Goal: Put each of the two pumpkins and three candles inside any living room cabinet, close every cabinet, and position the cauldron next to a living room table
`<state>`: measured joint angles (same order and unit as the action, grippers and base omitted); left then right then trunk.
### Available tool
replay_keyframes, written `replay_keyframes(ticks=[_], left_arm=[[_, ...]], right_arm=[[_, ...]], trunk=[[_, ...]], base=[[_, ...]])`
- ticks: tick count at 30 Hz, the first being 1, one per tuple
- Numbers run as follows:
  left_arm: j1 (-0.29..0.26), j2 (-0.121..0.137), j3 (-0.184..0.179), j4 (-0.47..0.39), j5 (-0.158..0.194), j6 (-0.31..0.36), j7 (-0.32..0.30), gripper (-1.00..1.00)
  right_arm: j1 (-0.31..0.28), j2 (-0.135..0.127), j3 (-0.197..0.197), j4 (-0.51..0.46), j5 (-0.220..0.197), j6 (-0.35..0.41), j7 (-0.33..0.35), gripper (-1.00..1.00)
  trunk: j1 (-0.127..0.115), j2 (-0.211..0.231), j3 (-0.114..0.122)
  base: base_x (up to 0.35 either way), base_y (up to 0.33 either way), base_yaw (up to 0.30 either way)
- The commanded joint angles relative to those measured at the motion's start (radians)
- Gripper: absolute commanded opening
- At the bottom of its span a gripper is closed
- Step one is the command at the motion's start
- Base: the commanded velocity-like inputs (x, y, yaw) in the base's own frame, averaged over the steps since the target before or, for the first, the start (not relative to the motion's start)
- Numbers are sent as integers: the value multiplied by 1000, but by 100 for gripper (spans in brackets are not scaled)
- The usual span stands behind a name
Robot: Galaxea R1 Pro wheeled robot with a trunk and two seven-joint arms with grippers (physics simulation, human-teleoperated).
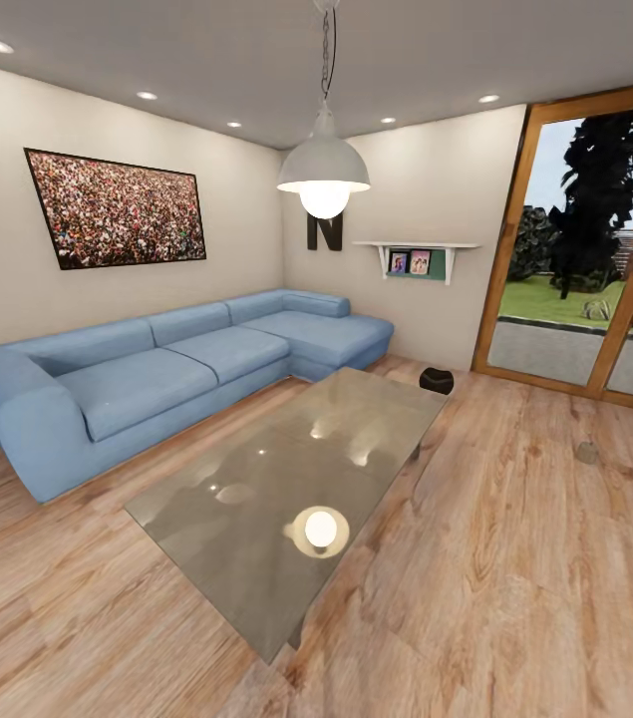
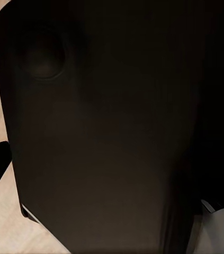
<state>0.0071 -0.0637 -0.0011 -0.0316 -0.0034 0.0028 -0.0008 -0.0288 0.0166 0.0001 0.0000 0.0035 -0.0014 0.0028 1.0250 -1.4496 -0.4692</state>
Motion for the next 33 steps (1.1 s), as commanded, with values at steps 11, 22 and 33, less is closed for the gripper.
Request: replay_keyframes(ticks=[11, 22, 33], left_arm=[[1, 1, 1, -2, 0, 0, 1, 100], [1, 0, 1, -2, 0, 0, 2, 100], [1, -2, 1, -2, 2, 0, 2, 100]], right_arm=[[0, 0, 0, 0, 0, 0, 0, 100], [0, 0, 0, 0, 0, 0, 0, 100], [0, 0, 0, 0, 0, 0, 0, 100]], trunk=[[0, 0, -1], [0, 0, -1], [0, 0, -1]], base=[[0, 97, 0], [4, 27, 0], [73, 0, 0]])
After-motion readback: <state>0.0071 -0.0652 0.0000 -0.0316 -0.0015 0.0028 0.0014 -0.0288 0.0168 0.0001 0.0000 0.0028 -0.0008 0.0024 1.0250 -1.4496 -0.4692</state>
